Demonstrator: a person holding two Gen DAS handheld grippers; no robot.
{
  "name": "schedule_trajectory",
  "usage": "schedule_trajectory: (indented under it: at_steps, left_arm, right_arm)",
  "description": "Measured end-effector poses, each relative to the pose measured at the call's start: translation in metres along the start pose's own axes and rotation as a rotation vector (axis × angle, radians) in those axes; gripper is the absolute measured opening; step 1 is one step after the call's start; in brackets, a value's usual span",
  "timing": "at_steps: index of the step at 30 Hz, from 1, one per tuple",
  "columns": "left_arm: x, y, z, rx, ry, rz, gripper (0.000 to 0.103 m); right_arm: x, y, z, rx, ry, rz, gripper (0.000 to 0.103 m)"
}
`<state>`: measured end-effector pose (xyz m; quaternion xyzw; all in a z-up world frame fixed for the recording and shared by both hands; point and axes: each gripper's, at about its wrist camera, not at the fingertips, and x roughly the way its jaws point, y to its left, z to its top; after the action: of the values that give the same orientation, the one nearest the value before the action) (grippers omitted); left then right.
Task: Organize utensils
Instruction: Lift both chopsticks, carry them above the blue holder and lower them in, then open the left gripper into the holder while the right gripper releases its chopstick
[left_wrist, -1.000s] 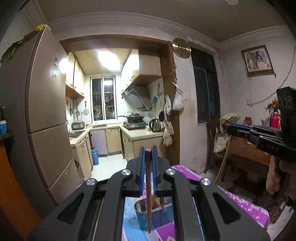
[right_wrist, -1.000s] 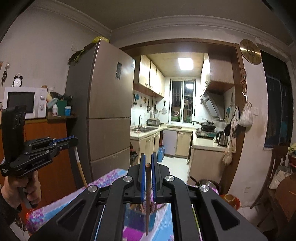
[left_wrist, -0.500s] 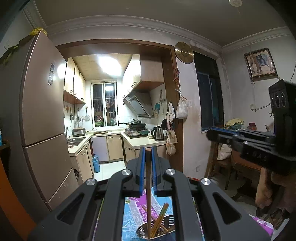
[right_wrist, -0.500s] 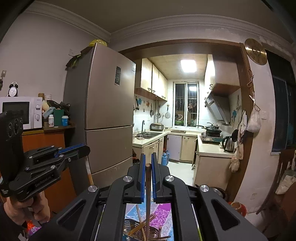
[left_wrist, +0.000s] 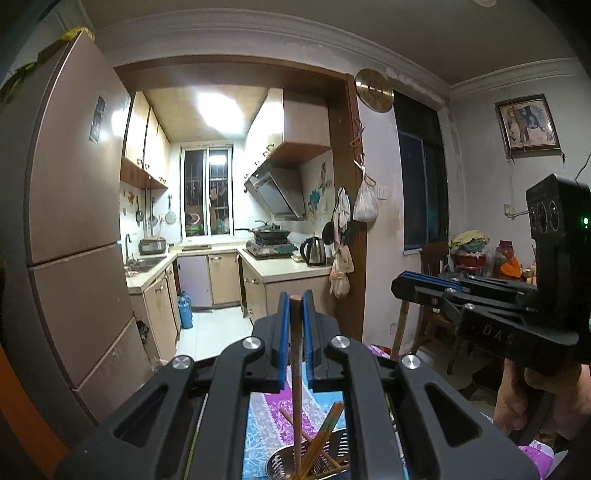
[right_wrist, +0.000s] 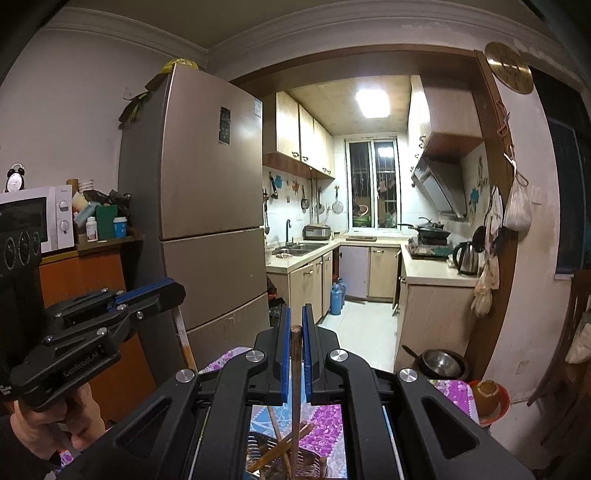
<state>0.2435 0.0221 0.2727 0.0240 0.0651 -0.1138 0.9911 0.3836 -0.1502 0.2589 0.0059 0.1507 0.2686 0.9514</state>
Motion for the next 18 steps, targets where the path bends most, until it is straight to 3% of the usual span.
schedule_trajectory:
  at_steps: [18]
  left_arm:
    - [0.037, 0.01, -0.046, -0.027, 0.085, 0.002, 0.006]
  right_arm:
    - [0.029, -0.012, -0.026, 0.013, 0.038, 0.001, 0.007]
